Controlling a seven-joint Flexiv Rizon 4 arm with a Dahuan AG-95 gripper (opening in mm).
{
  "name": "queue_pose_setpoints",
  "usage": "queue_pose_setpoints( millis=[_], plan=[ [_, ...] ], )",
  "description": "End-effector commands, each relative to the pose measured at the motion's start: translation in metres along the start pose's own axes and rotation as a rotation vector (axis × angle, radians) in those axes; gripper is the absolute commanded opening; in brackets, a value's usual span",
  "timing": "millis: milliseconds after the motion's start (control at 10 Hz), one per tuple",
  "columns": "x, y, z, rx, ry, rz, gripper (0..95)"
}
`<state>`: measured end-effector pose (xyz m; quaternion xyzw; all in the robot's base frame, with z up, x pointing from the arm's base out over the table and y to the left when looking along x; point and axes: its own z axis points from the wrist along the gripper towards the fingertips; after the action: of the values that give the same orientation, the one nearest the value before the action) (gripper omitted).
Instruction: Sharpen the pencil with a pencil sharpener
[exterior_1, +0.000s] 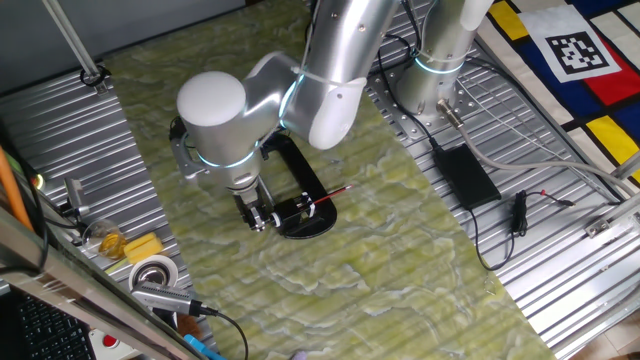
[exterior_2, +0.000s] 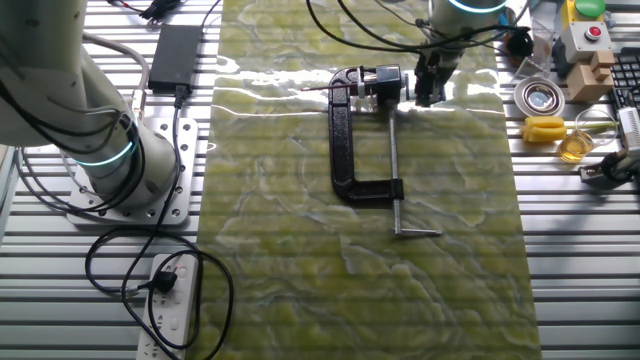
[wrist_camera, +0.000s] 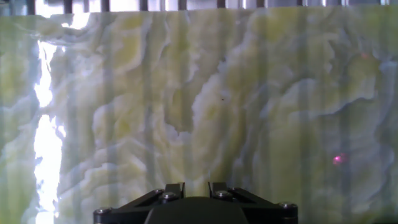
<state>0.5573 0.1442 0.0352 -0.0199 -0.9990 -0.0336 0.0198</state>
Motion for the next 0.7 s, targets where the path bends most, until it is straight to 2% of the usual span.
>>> queue_pose_setpoints(
  millis=[100,500,700],
  plan=[
    [-0.0003,-0.0006,0.0013,0.001,-0.003,0.005,0.0],
    [-0.0003,-0.0006,0.0014,0.002,-0.001,0.014,0.0],
    [-0.0003,-0.0006,0.0014,0.012,0.013,0.01,0.0]
  ],
)
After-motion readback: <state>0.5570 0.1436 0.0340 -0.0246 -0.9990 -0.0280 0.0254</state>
